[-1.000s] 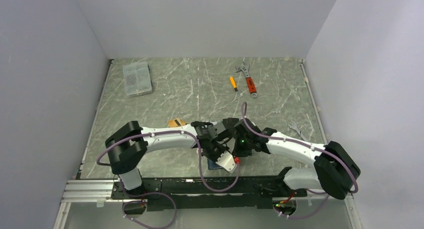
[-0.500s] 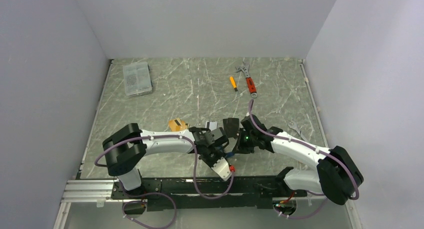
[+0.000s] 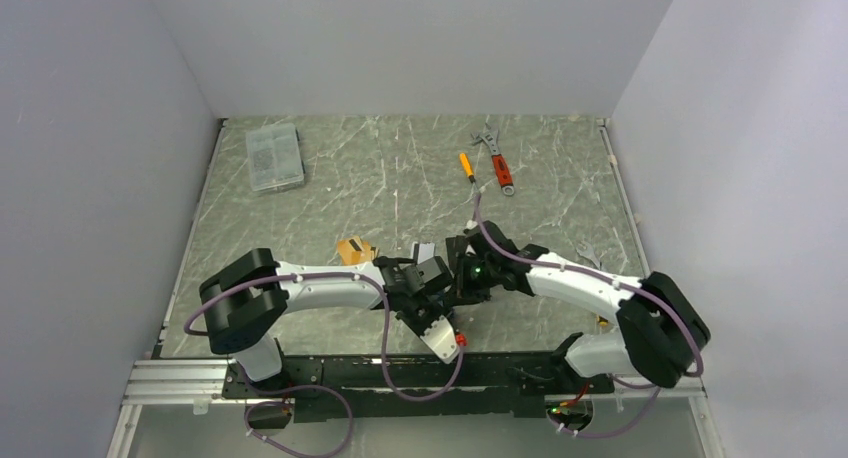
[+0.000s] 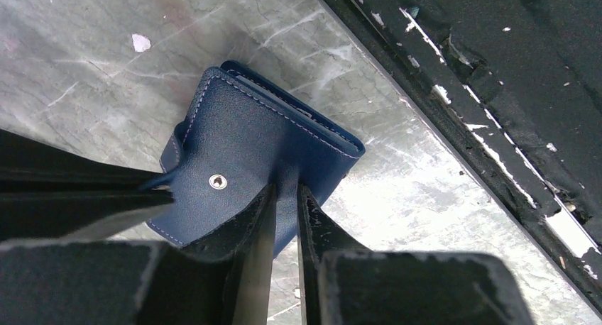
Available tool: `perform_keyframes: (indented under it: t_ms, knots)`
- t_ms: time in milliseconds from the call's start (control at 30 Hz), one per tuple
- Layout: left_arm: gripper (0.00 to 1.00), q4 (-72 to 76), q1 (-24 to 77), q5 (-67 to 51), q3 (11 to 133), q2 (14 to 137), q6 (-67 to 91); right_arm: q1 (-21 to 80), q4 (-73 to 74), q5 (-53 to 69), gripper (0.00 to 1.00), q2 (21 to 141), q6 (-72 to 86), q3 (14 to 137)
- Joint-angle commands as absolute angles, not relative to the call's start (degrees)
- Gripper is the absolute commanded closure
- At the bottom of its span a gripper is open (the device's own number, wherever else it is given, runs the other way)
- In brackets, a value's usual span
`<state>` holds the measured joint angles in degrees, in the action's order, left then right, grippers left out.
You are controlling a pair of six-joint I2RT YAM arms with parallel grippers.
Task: Put the credit cards into the card holder
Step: Close the card holder at the center of the board.
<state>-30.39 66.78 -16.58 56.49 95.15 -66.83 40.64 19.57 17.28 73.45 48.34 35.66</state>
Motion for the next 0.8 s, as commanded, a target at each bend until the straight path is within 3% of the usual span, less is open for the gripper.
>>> perform_keyframes:
  t_ms: [0,767]
  knots:
    - [0.8,-34.91,67.06,-15.77,52.51,97.14,-66.51,43.36,16.75,19.78,1.0,78.15,46.99,39.63]
    - [0.79,-38.54,66.8,-16.4,56.86,91.85,-60.64,44.2,17.67,15.18,1.0,82.76,46.91,39.02]
